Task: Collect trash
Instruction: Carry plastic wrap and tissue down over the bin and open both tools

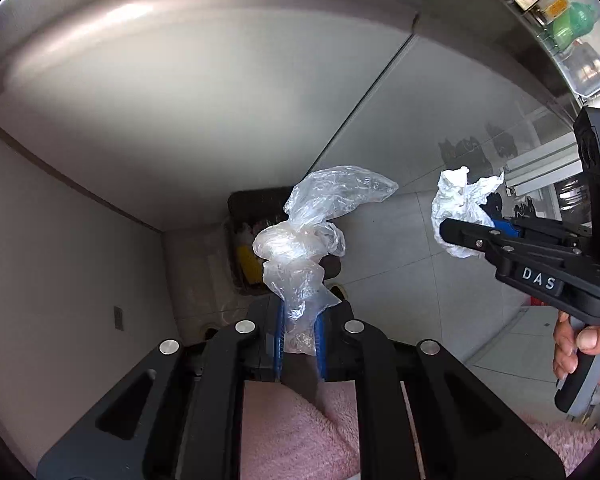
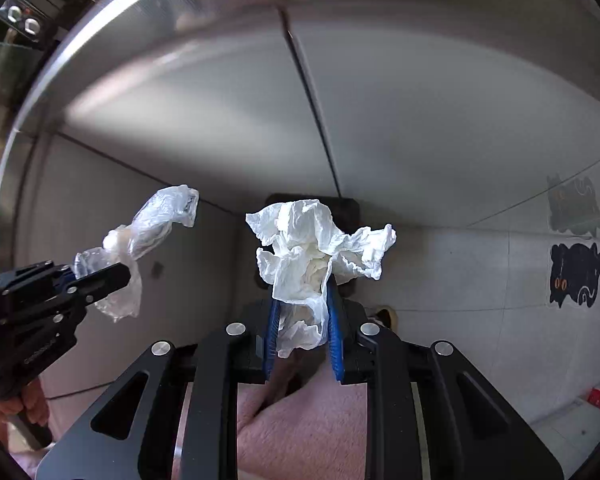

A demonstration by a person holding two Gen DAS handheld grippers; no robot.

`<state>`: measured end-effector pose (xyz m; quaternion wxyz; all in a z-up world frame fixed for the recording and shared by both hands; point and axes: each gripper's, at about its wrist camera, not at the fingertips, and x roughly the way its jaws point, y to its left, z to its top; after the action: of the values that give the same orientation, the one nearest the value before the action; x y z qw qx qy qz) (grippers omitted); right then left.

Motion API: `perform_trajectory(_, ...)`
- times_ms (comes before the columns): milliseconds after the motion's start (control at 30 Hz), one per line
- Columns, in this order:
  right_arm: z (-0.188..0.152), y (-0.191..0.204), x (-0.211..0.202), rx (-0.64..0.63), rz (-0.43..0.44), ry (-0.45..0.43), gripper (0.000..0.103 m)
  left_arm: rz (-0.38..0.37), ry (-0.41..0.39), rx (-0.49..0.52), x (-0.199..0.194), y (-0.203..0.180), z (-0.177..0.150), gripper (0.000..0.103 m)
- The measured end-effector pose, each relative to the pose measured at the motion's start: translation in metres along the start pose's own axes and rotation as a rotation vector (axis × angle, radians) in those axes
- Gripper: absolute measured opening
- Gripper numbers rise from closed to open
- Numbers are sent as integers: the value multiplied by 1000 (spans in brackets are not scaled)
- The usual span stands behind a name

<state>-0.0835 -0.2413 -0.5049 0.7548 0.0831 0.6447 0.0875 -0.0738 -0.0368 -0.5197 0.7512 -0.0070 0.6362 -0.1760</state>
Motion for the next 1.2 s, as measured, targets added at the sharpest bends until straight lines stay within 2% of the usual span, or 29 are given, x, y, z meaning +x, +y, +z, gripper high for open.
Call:
perform_trajectory(267,10,-10,62,13,10,53,22,-2,44,-24,59,10,11,11)
perform_trajectory(367,18,-14,81,56,35,71,22,0,55,-26,76,14,15,11)
perform_trajectory(500,24,-18,97,100,37,63,22,6,73,-26,94,16,17,11)
perform_trajectory(700,32,-17,119,124,45,95,24,10,110,-22,113,16,22,11)
perform_trajectory(800,35,-17,124,128,46,109,25,4,118,-28,117,18,23,17)
perform_trajectory(867,37,-17,122,148,62,113,30,2,118,-33,120,19,25,28)
perform_trajectory(900,38,-17,122,154,65,115,32,4,116,-34,119,19,25,29)
perform_trajectory(967,41,-16,123,159,65,118,47,9,110,-38,116,20,25,34)
perform_trajectory(1100,42,-13,119,158,58,107,55,15,101,-53,110,25,25,45)
perform_trajectory(1200,45,-11,118,157,48,98,67,24,90,-48,103,26,25,59)
